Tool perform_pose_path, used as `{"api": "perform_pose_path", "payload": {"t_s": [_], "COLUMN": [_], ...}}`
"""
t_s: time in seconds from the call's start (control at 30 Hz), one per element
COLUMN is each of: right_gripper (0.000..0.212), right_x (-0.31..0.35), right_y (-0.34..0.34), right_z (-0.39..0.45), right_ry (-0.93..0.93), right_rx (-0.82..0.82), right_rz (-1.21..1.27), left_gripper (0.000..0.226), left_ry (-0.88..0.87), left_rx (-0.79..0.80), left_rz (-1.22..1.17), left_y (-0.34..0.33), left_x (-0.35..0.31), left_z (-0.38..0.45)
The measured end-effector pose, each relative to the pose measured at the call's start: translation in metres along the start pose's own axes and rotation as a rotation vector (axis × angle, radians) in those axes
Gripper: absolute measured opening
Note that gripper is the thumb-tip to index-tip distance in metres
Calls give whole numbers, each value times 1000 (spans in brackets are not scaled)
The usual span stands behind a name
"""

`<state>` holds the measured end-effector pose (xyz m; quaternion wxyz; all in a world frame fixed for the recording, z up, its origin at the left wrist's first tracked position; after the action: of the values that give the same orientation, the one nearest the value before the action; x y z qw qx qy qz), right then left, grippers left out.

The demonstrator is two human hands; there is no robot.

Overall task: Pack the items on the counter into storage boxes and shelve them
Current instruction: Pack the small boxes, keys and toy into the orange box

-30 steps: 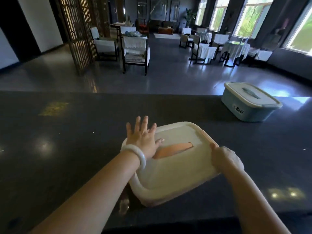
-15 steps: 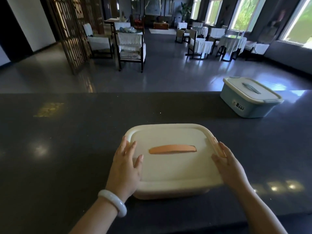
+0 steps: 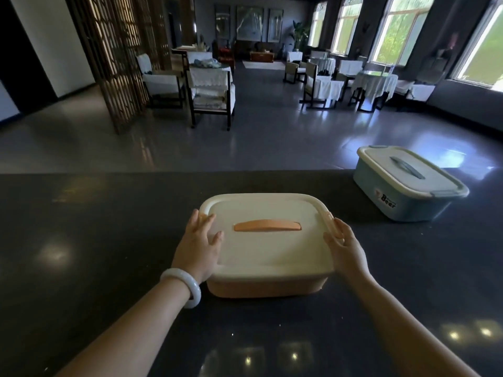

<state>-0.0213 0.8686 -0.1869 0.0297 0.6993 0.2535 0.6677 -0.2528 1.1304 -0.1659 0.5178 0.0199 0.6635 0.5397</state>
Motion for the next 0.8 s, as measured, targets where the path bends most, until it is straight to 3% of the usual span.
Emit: {"api": "perform_pose_path", "payload": {"t_s": [0.43, 0.8], "right_gripper": [50, 51], "right_x": [39, 57], "right_y": [-49, -74], "right_z": [157, 217], "right_ry": [80, 68], "right_rx": [85, 92], "right_rz": [3, 55], "left_gripper": [49, 50], "left_ry": [107, 109], "left_rx": [10, -2], "left_rz": [21, -10], "left_y": [-28, -37], "left_x": [-3, 9], "left_z": [153, 226]}}
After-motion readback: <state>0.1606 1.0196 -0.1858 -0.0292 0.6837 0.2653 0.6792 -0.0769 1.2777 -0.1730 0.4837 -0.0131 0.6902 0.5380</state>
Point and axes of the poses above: each hand's wrist, its own z-axis towards the middle knuckle, its own y-axis out of the back of the hand, x = y × z, the point moved 10 cm from there along z, towards the middle knuckle, and after that the axes turned 5 degrees about -y, right-handed, at the moved point
